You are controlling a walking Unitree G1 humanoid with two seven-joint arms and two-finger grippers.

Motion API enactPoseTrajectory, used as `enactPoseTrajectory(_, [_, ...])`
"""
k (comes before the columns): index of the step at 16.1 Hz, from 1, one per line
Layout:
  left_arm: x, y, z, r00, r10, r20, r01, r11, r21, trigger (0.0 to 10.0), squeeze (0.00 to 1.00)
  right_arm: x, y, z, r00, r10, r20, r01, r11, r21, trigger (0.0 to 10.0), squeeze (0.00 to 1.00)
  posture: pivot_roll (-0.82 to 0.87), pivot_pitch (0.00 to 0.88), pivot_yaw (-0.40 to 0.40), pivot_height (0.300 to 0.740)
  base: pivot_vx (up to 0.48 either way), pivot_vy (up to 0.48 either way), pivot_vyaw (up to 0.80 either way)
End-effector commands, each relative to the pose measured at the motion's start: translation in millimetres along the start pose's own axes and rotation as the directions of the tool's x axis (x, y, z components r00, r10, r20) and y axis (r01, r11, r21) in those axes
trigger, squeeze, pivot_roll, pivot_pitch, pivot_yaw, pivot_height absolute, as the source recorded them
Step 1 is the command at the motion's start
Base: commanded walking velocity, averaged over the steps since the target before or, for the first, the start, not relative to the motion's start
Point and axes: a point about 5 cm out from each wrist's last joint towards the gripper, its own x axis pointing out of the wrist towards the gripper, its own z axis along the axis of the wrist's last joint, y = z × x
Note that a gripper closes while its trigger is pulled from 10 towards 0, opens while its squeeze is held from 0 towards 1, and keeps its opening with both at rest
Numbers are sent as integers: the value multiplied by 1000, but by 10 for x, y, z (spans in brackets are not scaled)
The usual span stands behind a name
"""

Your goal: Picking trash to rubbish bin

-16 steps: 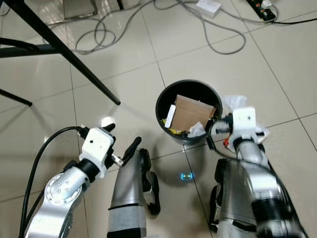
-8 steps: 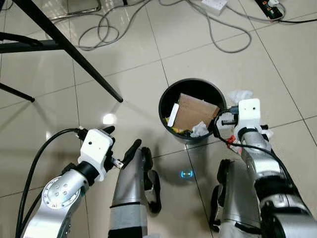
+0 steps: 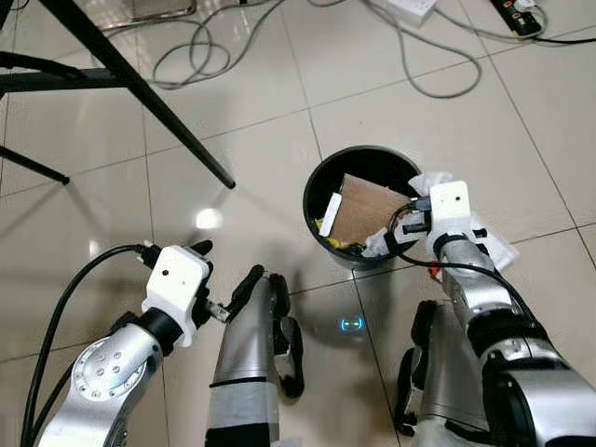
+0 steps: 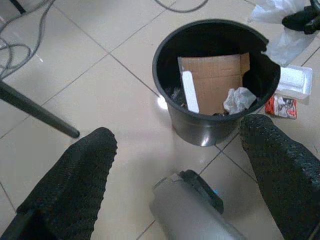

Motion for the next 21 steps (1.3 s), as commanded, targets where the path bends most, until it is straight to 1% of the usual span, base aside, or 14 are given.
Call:
enactPoseTrajectory(1, [-78, 39, -28, 999, 22, -31, -23, 1000, -3, 10000, 0, -27, 64, -132, 999, 32, -43, -33, 999, -25, 10000, 0, 249, 500, 205, 569, 0, 0, 0])
enactPoseTrajectory(4, [-97, 18, -26, 999, 20, -39, -21, 1000, -7, 10000, 0, -19, 26, -161, 998, 29, -64, -32, 998, -48, 10000, 0, 254, 508, 206, 569, 0, 0, 0])
enactPoseTrajectory(6, [-106, 19, -21, 999, 21, -41, -21, 1000, -8, 10000, 0, -16, 42, -162, 997, 39, -61, -42, 998, -48, 10000, 0, 258, 509, 205, 569, 0, 0, 0])
enactPoseTrajectory(9, [-142, 37, 0, 998, 33, -47, -33, 999, -3, 10000, 0, 6, 184, -90, 996, 86, -34, -89, 992, -88, 10000, 0, 276, 513, 202, 569, 0, 0, 0])
enactPoseTrajectory(11, [-173, 40, -7, 998, 38, -55, -38, 999, -1, 10000, 0, 14, 221, -70, 995, 96, -35, -99, 989, -105, 10000, 0, 285, 519, 203, 569, 0, 0, 0])
enactPoseTrajectory(14, [-219, 22, 2, 997, 39, -65, -39, 999, 0, 10000, 0, 14, 286, -105, 988, 131, -86, -142, 981, -135, 10000, 0, 298, 530, 202, 569, 0, 0, 0])
enactPoseTrajectory(16, [-238, 16, 0, 997, 38, -72, -38, 999, 0, 10000, 0, -19, 357, -222, 972, 174, -157, -200, 964, -172, 10000, 0, 300, 537, 203, 569, 0, 0, 0])
enactPoseTrajectory(17, [-242, 15, -3, 996, 38, -75, -38, 999, -1, 10000, 0, -35, 381, -266, 967, 184, -178, -216, 961, -175, 10000, 0, 300, 537, 203, 569, 0, 0, 0])
enactPoseTrajectory(19, [-248, 22, -2, 996, 38, -78, -38, 999, 0, 10000, 0, -46, 400, -294, 963, 190, -190, -223, 959, -177, 10000, 0, 299, 539, 203, 569, 0, 0, 0])
enactPoseTrajectory(21, [-246, 15, -2, 996, 33, -84, -34, 999, -1, 10000, 0, -56, 406, -329, 960, 186, -208, -220, 964, -152, 10000, 0, 302, 542, 208, 569, 0, 0, 0])
